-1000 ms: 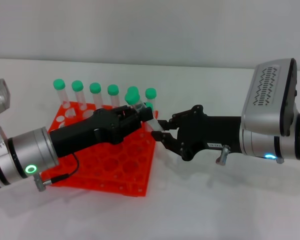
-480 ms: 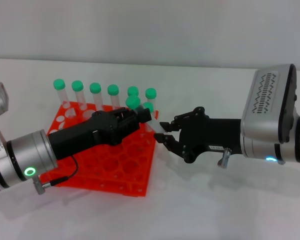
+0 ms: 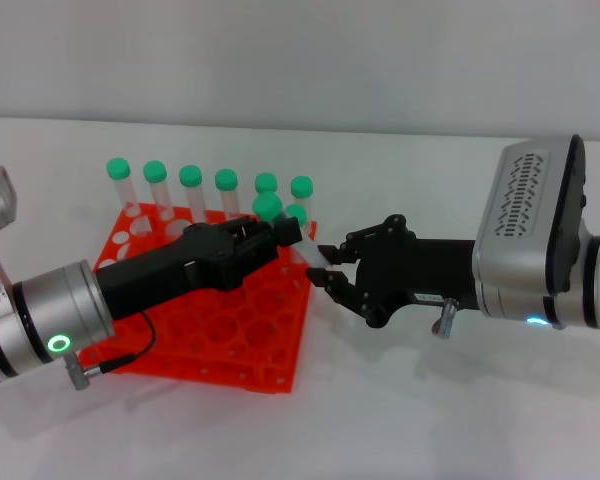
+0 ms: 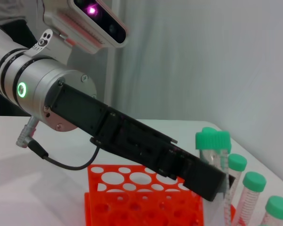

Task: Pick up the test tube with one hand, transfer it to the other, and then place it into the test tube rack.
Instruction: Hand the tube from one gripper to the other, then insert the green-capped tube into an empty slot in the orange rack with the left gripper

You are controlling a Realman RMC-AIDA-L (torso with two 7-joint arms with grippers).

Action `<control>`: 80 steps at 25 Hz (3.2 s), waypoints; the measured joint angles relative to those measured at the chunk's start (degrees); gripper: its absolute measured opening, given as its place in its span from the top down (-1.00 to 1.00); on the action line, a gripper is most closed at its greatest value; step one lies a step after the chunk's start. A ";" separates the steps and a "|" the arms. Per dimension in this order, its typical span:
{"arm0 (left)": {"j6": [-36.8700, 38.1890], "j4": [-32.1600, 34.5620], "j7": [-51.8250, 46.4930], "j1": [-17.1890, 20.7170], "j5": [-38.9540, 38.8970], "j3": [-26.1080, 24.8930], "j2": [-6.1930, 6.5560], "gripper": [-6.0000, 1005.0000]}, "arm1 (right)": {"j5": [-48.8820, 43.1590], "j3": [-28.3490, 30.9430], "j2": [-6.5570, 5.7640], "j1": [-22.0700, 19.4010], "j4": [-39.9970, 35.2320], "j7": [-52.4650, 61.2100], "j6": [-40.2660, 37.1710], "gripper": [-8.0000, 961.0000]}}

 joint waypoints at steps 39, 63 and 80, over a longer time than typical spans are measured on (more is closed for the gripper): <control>6.00 40.37 -23.84 7.09 17.06 2.35 -0.04 0.58 | -0.09 7.29 -0.60 -8.30 3.36 -0.30 -5.98 -0.63; 17.33 38.61 -21.21 5.44 20.88 12.13 0.26 0.58 | 0.11 6.98 -0.54 -7.83 3.98 -0.12 -5.95 -0.62; 19.30 34.71 -18.92 2.59 21.02 12.04 0.18 0.58 | 0.43 6.98 -0.42 -6.68 5.13 -0.34 -6.55 -0.61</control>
